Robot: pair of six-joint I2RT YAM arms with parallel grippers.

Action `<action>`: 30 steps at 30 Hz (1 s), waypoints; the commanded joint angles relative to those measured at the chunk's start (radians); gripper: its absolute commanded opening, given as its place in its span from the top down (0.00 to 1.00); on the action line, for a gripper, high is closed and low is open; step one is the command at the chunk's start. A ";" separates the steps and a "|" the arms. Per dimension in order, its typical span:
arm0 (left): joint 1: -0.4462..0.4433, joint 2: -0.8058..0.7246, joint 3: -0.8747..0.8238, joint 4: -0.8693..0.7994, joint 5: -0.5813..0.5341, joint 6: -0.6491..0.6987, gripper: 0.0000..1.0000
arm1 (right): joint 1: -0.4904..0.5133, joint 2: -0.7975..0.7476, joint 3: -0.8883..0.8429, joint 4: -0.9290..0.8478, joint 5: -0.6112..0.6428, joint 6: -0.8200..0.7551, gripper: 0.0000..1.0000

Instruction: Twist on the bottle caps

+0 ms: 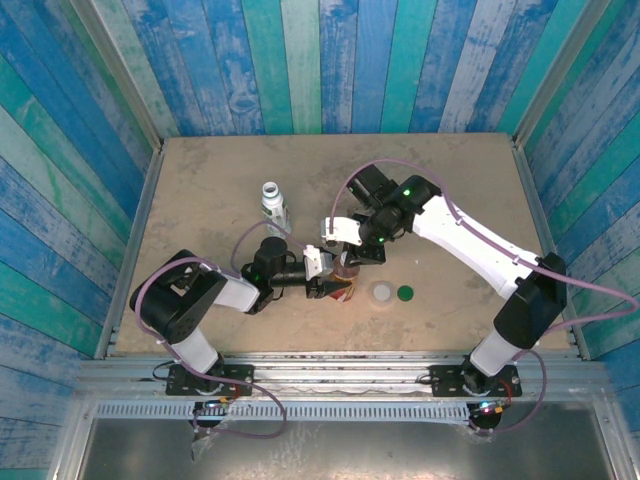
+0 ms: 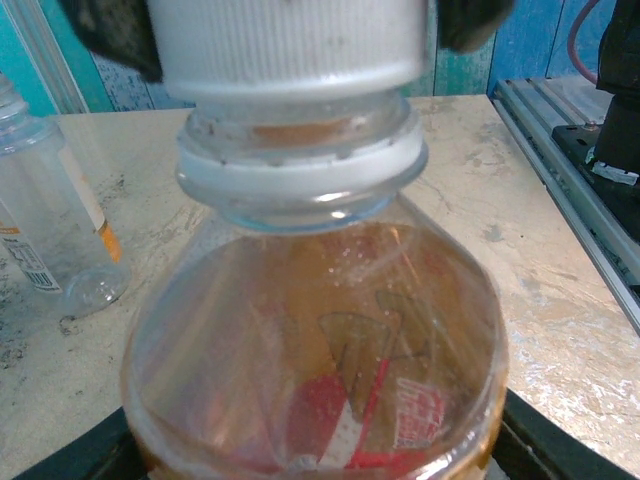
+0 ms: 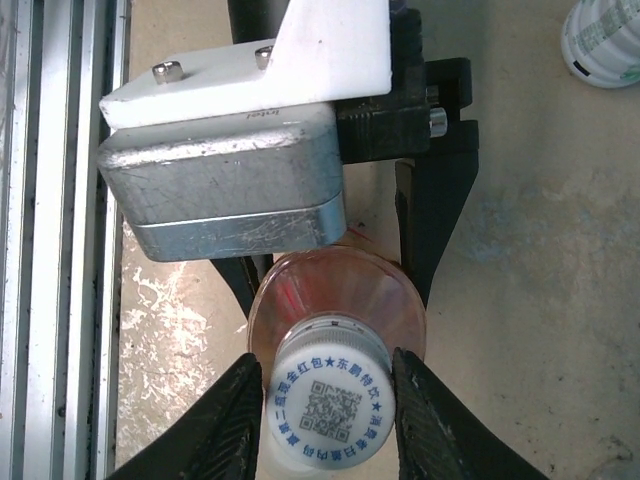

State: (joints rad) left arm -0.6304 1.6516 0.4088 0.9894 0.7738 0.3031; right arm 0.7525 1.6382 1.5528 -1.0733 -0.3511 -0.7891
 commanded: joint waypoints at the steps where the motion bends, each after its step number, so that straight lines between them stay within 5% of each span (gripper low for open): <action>1: -0.005 -0.019 -0.007 -0.116 -0.018 0.018 0.38 | 0.008 0.006 0.024 -0.036 -0.017 -0.009 0.66; 9: -0.005 -0.017 -0.003 -0.122 -0.036 0.011 0.38 | 0.017 0.007 0.013 -0.034 0.002 0.032 0.67; 22: -0.006 -0.017 0.001 -0.116 -0.030 0.001 0.38 | 0.035 -0.079 -0.083 0.063 0.046 0.134 0.45; 30: -0.006 -0.021 0.001 -0.121 -0.034 0.004 0.38 | 0.036 -0.102 -0.081 0.075 0.076 0.148 0.42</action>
State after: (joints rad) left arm -0.6331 1.6482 0.4160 0.9718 0.7692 0.3050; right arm 0.7822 1.5597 1.4769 -1.0000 -0.2882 -0.6590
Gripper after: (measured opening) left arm 0.617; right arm 0.581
